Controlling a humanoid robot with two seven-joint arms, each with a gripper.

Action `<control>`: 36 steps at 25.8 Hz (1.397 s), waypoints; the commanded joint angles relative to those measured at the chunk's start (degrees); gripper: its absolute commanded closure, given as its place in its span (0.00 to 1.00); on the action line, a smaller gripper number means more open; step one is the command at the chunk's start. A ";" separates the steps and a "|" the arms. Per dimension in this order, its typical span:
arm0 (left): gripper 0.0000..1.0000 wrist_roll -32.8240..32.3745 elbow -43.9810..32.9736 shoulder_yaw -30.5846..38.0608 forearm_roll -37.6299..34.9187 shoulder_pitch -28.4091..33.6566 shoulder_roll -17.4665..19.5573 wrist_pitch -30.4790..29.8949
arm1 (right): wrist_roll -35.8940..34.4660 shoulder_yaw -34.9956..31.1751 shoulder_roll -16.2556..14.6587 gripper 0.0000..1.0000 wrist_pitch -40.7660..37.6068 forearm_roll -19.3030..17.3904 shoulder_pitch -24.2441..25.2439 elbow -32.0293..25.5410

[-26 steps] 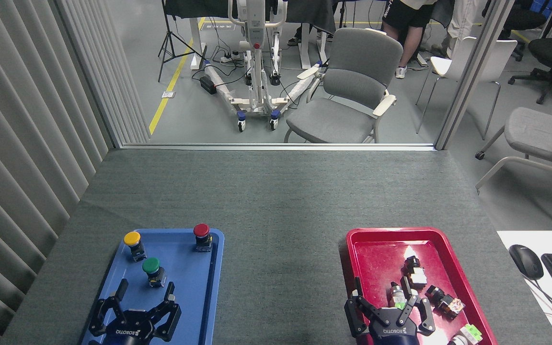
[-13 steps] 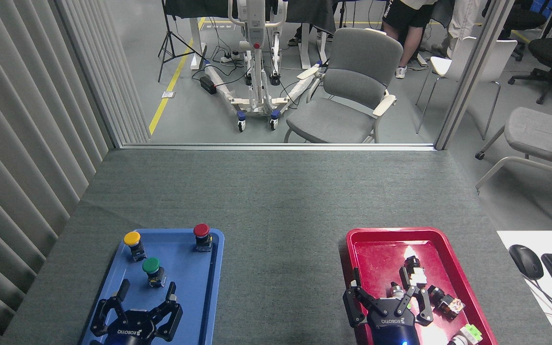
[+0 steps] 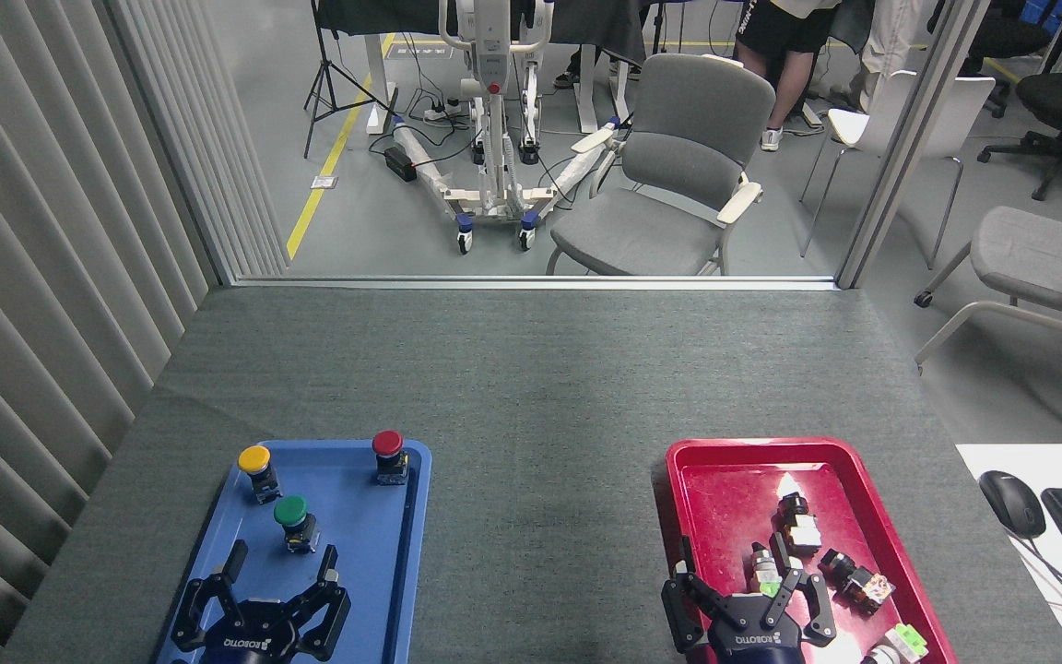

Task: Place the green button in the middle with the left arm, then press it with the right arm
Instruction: 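Reach the left hand down toward the green button on the blue tray, then close the left hand fingers around the green button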

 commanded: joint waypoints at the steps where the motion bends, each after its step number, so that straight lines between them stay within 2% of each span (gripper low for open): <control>1: 0.01 -0.04 -0.03 0.00 0.01 -0.05 0.00 0.00 | 0.13 0.02 0.05 0.00 0.45 -1.61 0.04 -0.14; 6: 0.01 -0.04 0.15 0.00 0.01 -0.05 -0.61 0.00 | 4.26 0.02 0.23 0.00 0.89 -2.14 -0.05 -0.14; 36: 0.01 -0.39 3.22 -1.41 0.19 -3.83 -1.32 -0.70 | 3.91 0.28 -0.30 0.00 0.19 -1.96 -0.22 -0.23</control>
